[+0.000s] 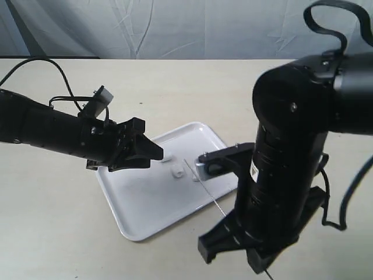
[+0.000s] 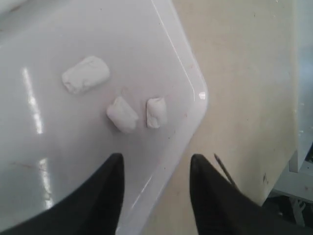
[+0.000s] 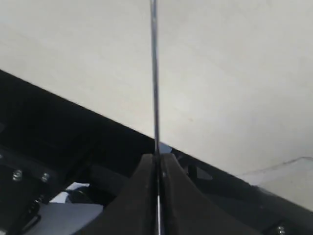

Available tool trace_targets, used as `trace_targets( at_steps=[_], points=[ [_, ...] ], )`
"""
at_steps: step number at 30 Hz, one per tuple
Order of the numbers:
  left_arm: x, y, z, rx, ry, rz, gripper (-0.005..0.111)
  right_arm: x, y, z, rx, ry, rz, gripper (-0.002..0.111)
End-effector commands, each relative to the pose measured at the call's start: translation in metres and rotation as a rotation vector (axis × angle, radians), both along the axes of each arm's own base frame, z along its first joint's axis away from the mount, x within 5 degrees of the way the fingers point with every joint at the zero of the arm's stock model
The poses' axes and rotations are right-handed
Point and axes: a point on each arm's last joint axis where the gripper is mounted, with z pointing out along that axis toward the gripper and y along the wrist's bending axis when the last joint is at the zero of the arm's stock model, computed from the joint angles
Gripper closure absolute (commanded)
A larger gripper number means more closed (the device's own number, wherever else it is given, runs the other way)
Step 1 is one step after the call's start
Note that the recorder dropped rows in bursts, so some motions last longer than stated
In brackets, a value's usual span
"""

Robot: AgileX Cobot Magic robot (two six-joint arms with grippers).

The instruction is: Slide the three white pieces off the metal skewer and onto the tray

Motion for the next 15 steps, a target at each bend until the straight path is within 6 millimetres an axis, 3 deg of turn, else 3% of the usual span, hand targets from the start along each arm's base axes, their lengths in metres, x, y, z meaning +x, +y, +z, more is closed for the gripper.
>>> trace_targets(
  at_steps=[1, 8, 15],
  points=[
    [-0.005, -0.002, 0.003, -0.025, 0.003, -0.067, 0.065, 0.03, 0.009, -0.003, 0.003, -0.023, -0.013, 0.109],
    [-0.009, -0.004, 0.012, -0.064, -0.01, -0.119, 0.065, 0.074, 0.034, -0.021, 0.024, -0.155, 0.02, 0.109],
    [-0.016, -0.003, 0.025, -0.04, -0.057, -0.176, 0.065, 0.107, 0.051, -0.051, -0.059, -0.227, 0.091, 0.109]
  ],
)
